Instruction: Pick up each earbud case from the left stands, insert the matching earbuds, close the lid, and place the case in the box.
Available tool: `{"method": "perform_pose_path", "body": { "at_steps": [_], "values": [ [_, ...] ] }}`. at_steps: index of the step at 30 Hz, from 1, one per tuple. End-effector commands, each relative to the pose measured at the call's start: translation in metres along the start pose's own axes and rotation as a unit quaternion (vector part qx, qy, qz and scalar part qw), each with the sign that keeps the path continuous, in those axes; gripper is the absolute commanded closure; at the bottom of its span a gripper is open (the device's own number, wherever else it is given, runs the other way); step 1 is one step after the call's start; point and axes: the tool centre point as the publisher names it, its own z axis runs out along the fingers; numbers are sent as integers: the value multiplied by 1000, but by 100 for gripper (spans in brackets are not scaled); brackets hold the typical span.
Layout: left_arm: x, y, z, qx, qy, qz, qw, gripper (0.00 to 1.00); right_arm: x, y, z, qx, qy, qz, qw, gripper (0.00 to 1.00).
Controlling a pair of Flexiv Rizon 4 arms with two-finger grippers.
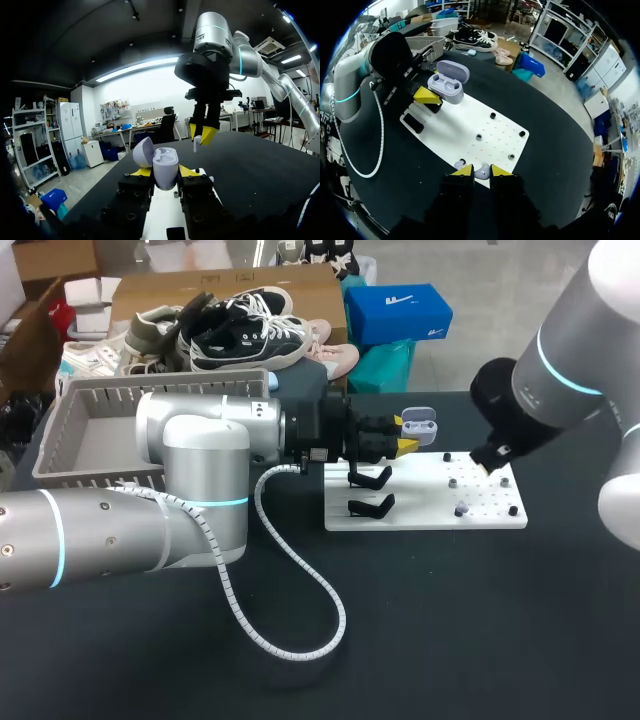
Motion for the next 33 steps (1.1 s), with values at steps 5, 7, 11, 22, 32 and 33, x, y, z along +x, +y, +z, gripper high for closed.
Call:
{"method": "perform_pose_path", "body": {
  "at_steps": [5, 7, 11, 22, 32, 33],
  "values": [
    [1, 0, 0, 0, -1, 1, 1000, 100, 2, 3, -4, 19, 14, 48, 999, 100],
    [1, 0, 0, 0, -1, 1, 1000, 100, 2, 2, -7, 23, 17, 75, 997, 100],
    [1, 0, 0, 0, -1, 1, 1000, 100, 2, 1, -15, 52, 34, 159, 985, 100],
    [1, 0, 0, 0, -1, 1, 1000, 100, -2, 8, -48, 79, 56, 384, 918, 100],
    [1, 0, 0, 0, -1, 1, 1000, 100, -29, 30, -78, 114, 40, 497, 860, 100],
    [1, 0, 0, 0, -1, 1, 1000, 100, -35, 33, -81, 116, 33, 503, 856, 100]
  ]
}}
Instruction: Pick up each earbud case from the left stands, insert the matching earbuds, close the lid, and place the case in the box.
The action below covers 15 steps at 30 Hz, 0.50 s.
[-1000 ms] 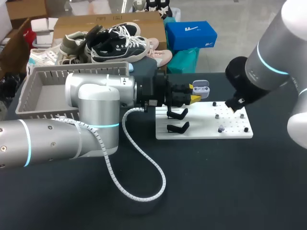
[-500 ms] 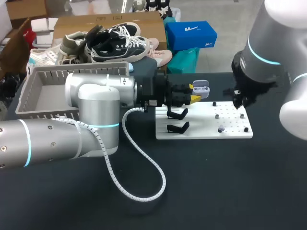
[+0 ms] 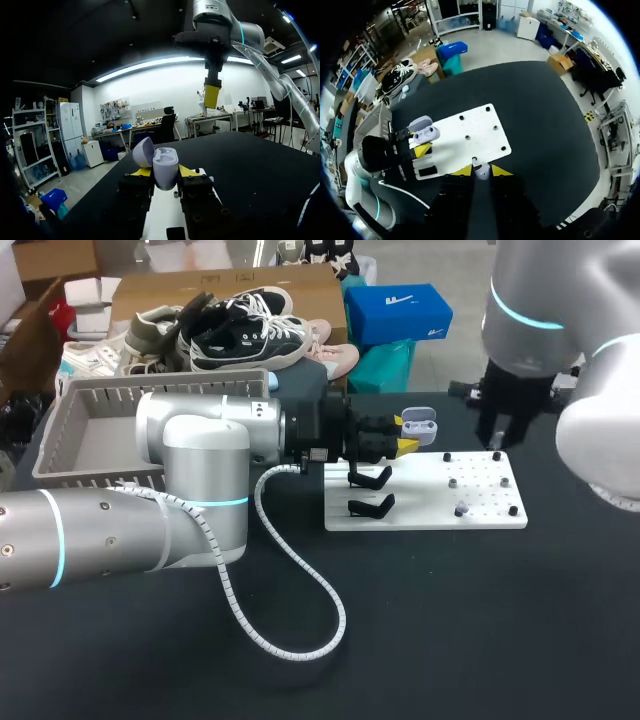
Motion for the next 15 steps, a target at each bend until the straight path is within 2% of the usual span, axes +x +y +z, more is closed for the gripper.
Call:
{"method": "perform_pose_path", "body": {
  "at_steps": [1, 8, 15],
  "values": [
    [1, 0, 0, 0, -1, 1, 1000, 100, 0, 21, -15, 27, -21, 86, 996, 100],
    [1, 0, 0, 0, -1, 1, 1000, 100, -8, 56, -19, 21, -37, 83, 996, 100],
    [1, 0, 0, 0, -1, 1, 1000, 100, -21, 81, -5, 15, -34, 81, 996, 100]
  ]
}}
